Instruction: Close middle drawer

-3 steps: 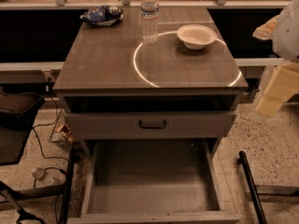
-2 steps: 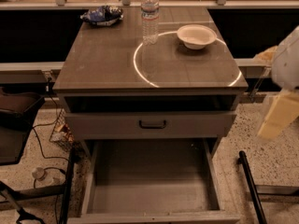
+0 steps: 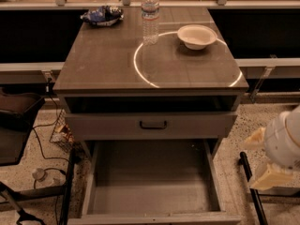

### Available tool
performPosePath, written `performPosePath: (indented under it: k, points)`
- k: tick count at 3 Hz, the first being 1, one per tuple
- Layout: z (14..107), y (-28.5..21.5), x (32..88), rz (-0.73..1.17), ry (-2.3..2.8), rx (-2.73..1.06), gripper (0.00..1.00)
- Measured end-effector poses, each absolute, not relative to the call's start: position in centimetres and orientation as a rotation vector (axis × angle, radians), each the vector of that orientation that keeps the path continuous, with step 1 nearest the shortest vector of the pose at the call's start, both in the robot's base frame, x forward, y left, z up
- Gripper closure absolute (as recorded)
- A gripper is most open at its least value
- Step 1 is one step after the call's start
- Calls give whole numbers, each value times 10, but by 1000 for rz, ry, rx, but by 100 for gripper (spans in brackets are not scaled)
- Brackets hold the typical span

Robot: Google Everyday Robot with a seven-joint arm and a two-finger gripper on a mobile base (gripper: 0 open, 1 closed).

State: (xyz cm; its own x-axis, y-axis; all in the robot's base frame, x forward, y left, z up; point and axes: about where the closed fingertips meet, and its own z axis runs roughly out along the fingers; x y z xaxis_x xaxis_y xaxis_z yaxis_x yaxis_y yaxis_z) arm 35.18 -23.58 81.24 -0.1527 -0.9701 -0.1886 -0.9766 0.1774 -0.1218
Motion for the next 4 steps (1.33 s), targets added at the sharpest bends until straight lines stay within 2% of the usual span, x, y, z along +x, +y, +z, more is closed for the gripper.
performPosePath:
  k: [2,3,4]
  points:
    - [728,-227,295,164,2247,-2014,87]
    - [725,-226,291,173,2252,-2020,100]
    - [724,-226,291,173,2252,-2020,100]
